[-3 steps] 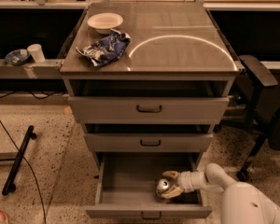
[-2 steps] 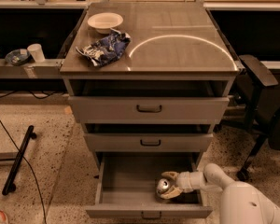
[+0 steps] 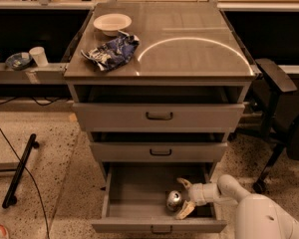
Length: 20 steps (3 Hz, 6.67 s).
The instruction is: Pick 7up can from bottom drawer and place on counter
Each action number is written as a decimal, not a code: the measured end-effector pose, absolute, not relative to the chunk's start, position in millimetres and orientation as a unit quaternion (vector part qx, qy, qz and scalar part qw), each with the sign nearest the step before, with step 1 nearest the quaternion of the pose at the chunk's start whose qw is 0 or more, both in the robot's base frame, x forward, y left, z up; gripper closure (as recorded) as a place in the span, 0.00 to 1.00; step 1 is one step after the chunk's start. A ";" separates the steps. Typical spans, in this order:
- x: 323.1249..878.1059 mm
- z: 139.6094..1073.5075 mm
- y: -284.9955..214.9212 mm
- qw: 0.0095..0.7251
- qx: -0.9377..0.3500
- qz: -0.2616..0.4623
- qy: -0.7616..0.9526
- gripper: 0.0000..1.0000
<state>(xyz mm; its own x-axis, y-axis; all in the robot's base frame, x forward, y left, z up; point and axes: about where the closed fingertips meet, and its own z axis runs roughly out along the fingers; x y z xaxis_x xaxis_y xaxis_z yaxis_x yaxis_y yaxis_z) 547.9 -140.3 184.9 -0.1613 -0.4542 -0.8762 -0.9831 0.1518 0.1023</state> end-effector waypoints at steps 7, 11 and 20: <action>604.6 376.3 -133.8 0.425 -0.595 0.170 0.660 1.00; 548.5 522.3 -169.8 0.529 -0.642 0.176 0.527 1.00; 662.3 949.7 -156.3 0.525 -0.568 0.137 0.619 1.00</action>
Offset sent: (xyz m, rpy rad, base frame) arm 0.0000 0.0000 0.0000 0.0000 0.0000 0.0000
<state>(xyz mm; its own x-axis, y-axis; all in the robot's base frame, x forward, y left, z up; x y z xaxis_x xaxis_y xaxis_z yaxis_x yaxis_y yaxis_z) 662.3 -156.3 949.7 0.1953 -0.5595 -0.8055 -0.8470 0.3178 -0.4261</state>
